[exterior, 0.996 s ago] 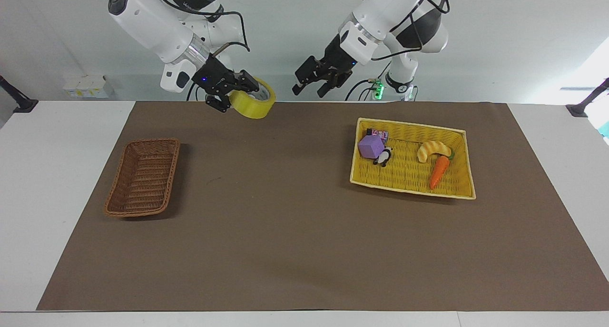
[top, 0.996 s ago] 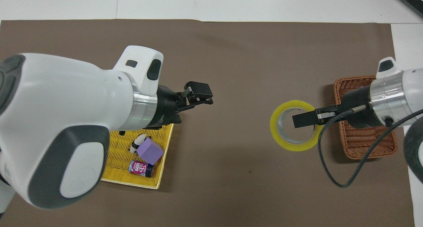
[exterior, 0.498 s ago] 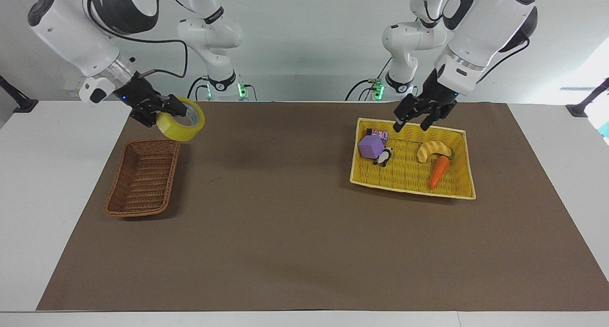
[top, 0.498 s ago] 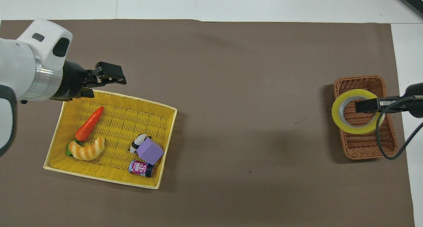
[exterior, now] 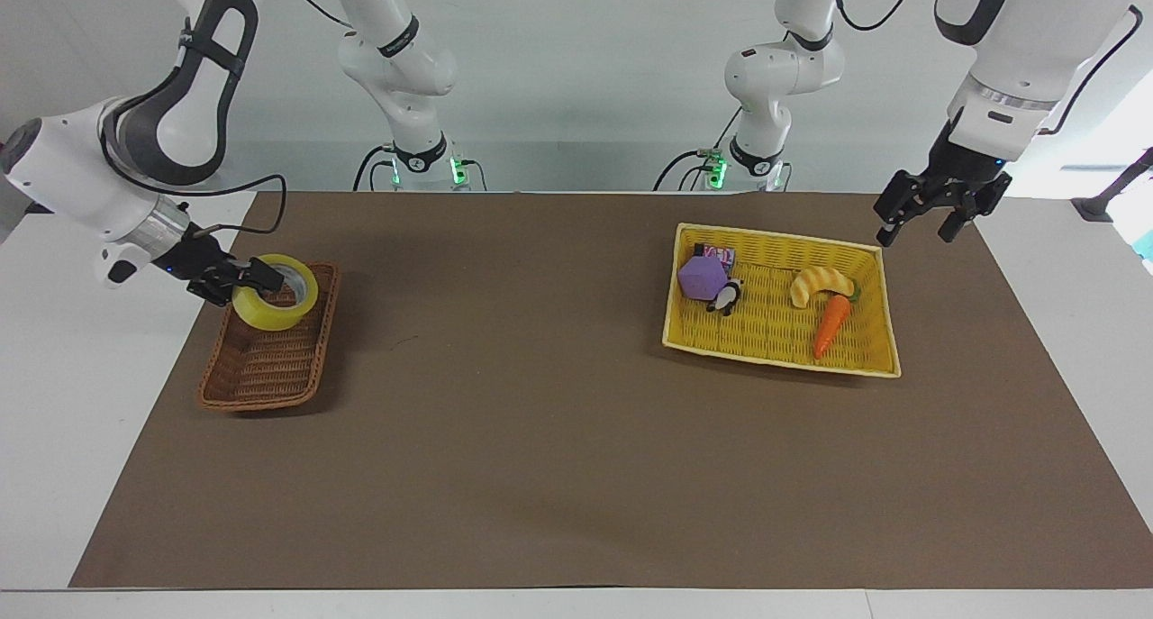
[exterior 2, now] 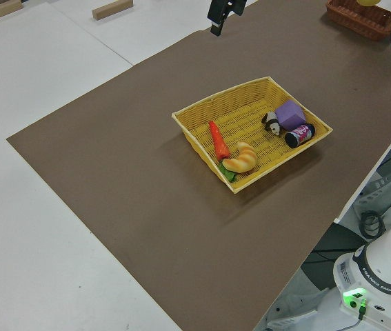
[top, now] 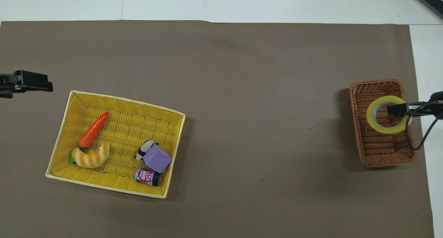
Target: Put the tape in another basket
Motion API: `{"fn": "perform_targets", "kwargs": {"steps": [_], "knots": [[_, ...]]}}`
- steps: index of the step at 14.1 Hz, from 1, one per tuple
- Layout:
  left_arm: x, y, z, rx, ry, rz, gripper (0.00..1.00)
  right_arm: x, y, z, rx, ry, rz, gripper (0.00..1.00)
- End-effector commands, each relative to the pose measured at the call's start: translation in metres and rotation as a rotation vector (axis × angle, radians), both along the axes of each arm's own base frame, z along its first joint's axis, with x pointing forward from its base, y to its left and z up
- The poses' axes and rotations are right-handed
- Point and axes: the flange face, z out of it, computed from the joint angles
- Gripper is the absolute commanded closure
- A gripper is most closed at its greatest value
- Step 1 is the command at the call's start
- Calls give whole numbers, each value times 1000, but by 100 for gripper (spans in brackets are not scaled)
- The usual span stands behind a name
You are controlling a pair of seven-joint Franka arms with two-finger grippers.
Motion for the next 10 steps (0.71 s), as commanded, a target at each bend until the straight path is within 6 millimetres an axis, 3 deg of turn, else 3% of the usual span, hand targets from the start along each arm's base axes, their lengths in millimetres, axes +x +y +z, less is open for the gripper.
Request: {"fn": "perform_targets", "kwargs": {"steps": [1, 7, 10], "knots": [[0, -5, 19, 91, 69, -61, 0, 9, -2, -23, 7, 13, -28, 100], [-6, 4, 16, 84, 91, -55, 0, -1, -13, -28, 16, 8, 17, 100], [-8, -2, 16, 83, 97, -63, 0, -1, -15, -37, 6, 10, 41, 100]]}}
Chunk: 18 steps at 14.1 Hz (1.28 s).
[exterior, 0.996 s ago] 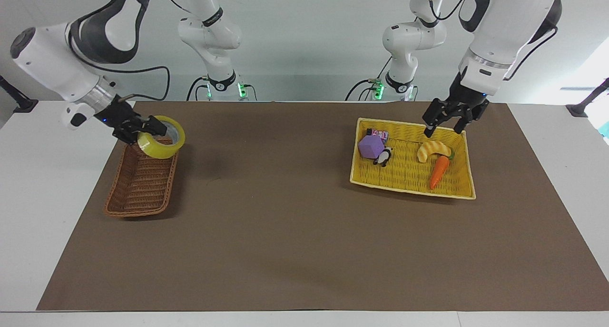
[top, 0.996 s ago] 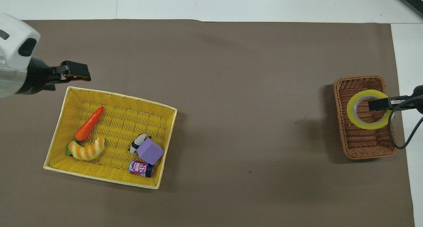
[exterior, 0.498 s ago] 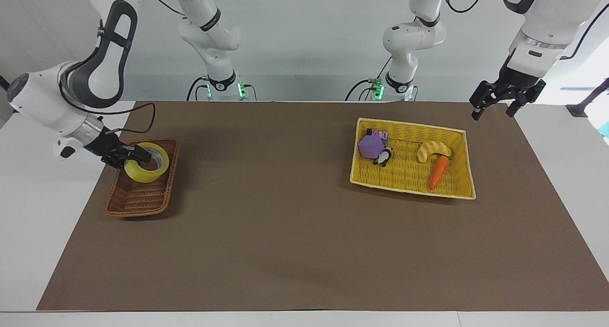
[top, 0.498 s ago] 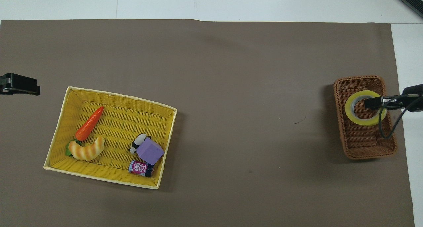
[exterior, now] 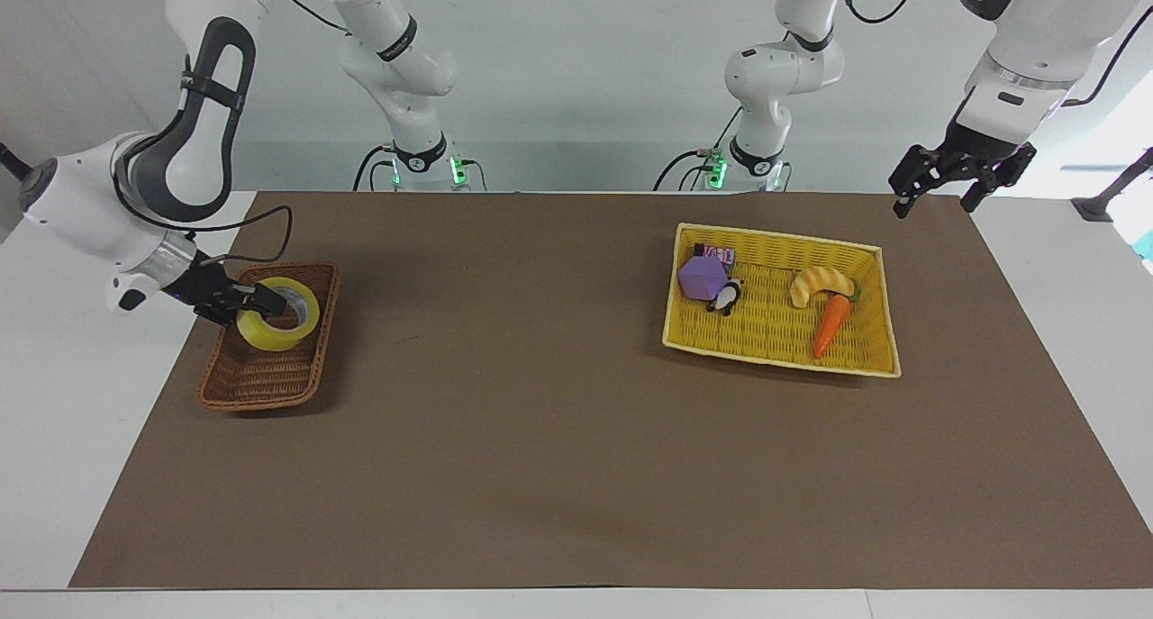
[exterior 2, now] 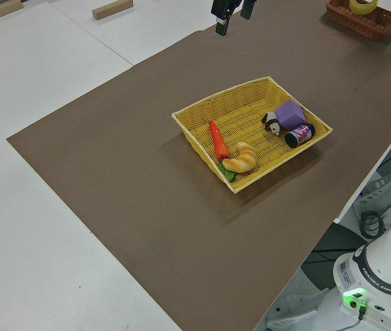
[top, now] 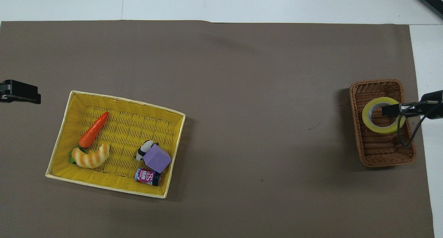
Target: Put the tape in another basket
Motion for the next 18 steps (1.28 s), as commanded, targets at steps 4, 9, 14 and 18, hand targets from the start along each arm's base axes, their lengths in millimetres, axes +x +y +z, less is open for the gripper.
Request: {"fn": "perform_targets", "kwargs": {"steps": [4, 9, 14, 18], "knots": [[-2, -10, 3, -25, 31, -34, 0, -6, -24, -28, -2, -30, 61, 95], [-7, -10, 6, -45, 56, -36, 0, -12, -19, -45, 6, -5, 58, 72], [-18, -4, 17, -44, 55, -115, 0, -12, -24, -35, 63, -19, 33, 0], [-15, 0, 18, -40, 51, -160, 0, 12, -14, 19, 17, -122, 55, 0]]}}
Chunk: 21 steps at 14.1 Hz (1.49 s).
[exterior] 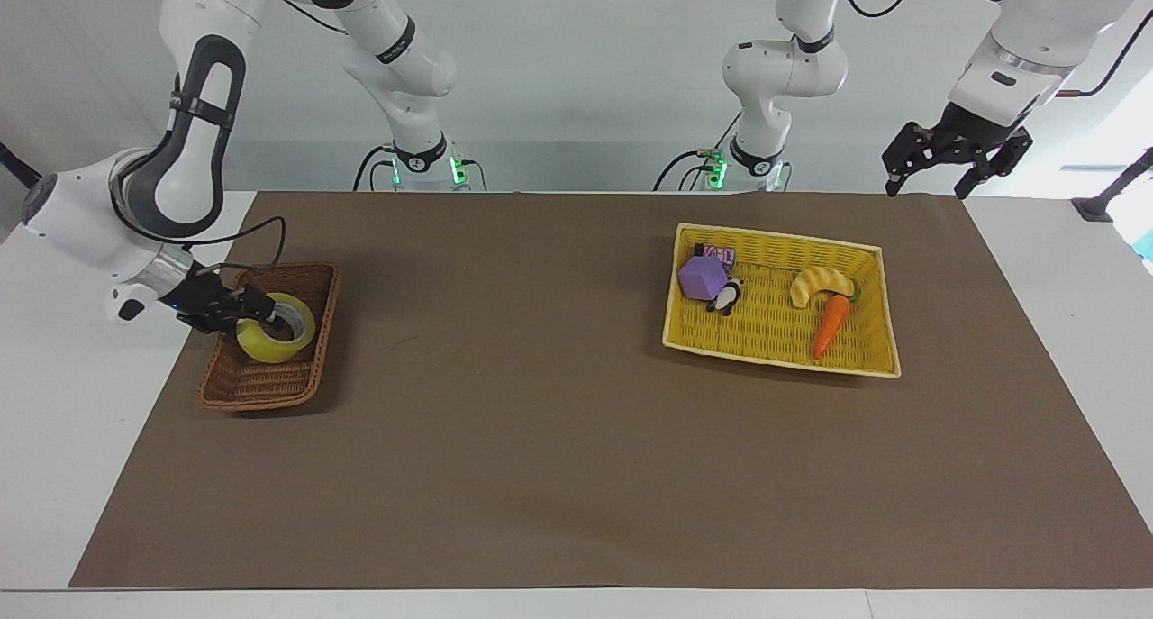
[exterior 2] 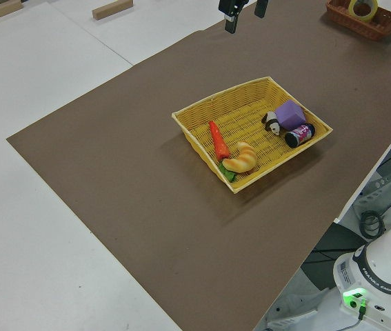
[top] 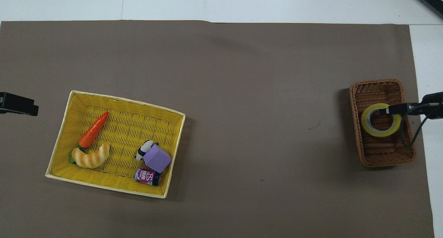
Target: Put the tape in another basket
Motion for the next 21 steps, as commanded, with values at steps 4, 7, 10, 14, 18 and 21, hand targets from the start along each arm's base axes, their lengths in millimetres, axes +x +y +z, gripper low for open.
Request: {"fn": "perform_targets", "kwargs": {"steps": [4, 7, 10, 14, 18, 21], "knots": [[-5, 4, 11, -17, -16, -8, 0, 23, 26, 70, -101, -96, 103, 0], [-5, 3, 11, -17, -16, -9, 0, 28, 51, 107, -151, -132, 116, 0], [-4, 3, 11, -16, -15, -8, 0, 35, 81, 139, -250, -148, 148, 0], [-5, 3, 11, -17, -16, -8, 0, 32, 141, 181, -374, -153, 142, 0], [-4, 3, 11, -16, -15, -8, 0, 11, 211, 198, -391, -48, 45, 0], [-6, 9, 14, -3, -13, 0, 0, -1, 250, 213, -396, -15, -76, 0]]}}
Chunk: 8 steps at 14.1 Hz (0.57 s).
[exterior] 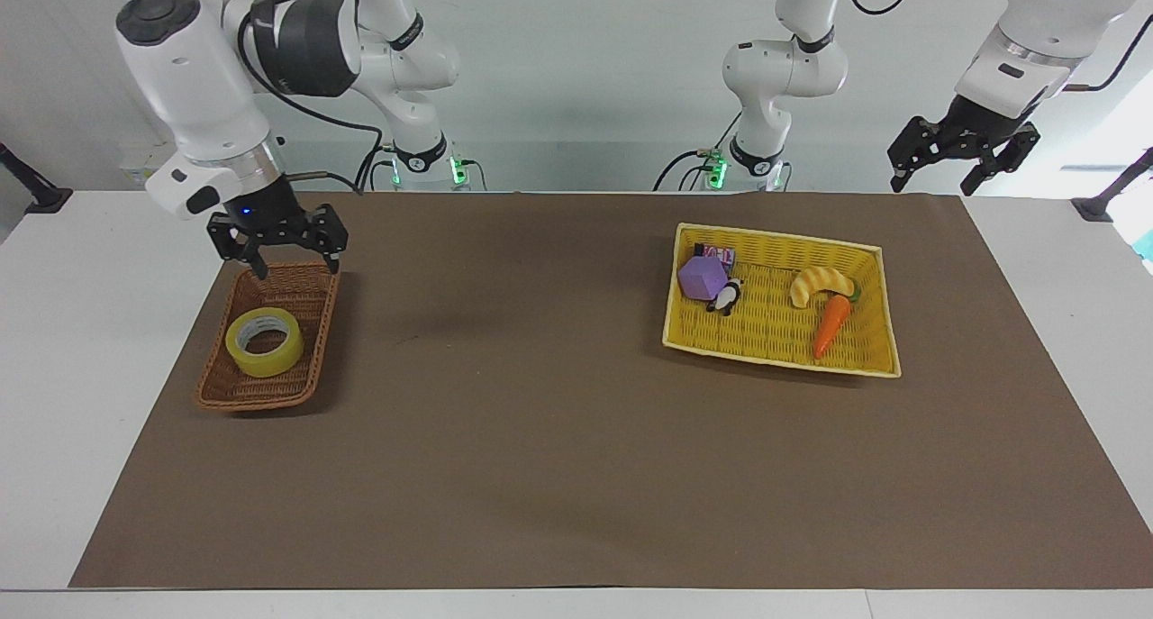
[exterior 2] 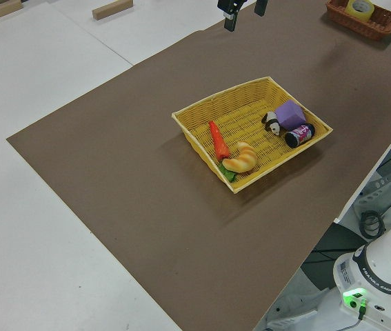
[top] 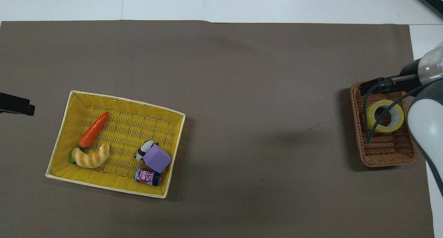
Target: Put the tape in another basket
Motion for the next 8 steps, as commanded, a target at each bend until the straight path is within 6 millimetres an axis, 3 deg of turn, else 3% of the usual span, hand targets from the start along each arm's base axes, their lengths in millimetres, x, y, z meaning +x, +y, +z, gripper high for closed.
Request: {"fn": "perform_targets", "kwargs": {"steps": [1, 5, 7, 8], "knots": [[-9, 19, 18, 3, -29, 23, 0, -16, 13, 22, -15, -14, -90, 0], [-18, 34, 25, -5, -37, 51, 0, -41, 4, 86, 6, -23, -115, 0], [-18, 33, 25, -5, -32, 50, 0, -65, 6, 96, -3, 27, -118, 0], [-18, 33, 24, -5, -31, 50, 0, -71, 8, 91, -4, 42, -121, 0]]}}
